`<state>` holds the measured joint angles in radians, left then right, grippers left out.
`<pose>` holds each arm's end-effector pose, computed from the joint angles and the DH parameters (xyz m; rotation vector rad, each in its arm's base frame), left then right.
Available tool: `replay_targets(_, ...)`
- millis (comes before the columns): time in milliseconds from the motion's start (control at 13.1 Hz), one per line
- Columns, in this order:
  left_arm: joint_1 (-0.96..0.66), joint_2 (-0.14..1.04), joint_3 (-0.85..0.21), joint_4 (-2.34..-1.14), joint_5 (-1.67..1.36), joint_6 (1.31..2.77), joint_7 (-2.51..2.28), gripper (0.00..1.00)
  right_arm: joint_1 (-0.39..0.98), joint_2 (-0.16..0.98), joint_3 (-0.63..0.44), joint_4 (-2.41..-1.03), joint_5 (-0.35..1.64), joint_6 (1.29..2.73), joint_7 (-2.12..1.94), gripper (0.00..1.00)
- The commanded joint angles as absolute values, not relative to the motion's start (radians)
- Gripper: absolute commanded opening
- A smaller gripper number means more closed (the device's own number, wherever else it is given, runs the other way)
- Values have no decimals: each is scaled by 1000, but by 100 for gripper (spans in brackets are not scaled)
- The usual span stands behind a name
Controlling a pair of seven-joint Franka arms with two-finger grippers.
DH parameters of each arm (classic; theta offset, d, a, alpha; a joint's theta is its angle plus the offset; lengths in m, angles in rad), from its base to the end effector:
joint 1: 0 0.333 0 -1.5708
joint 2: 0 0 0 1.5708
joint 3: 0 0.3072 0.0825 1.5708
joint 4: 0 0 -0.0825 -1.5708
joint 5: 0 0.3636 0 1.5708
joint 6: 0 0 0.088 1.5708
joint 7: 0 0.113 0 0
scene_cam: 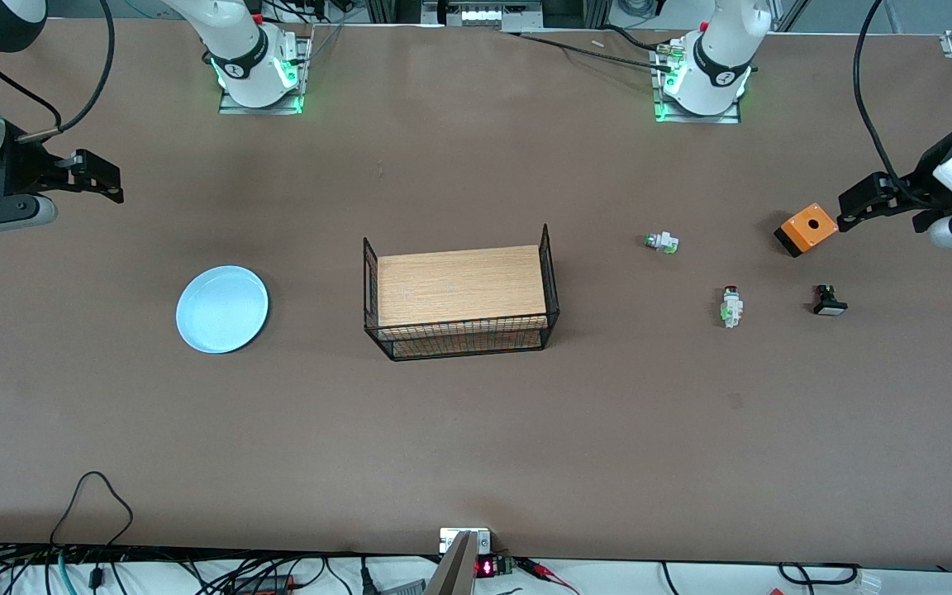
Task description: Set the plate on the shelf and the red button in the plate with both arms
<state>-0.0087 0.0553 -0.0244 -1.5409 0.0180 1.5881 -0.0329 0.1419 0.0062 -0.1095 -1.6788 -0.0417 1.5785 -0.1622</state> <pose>0.5518 -0.0159 0.5947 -3.1247 0.0009 0.0118 0.5304 0.0127 0.5586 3.0866 0.3052 -0.1692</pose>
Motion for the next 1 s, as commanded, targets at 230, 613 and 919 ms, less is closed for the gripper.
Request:
replay_targets(230,-6,48,-25,-1531,-14,1574,-32,100,135,18,-104,-1654,-52,1557,-169,100)
replay_targets(613,-6,48,-25,-1529,-14,1574,-34,100,127,38,-112,-1648,-46,1563,-176,100)
replay_targets(919,-9,49,-26,-1517,-14,1572,-34,100,94,81,-121,-1634,-37,1563,-172,100)
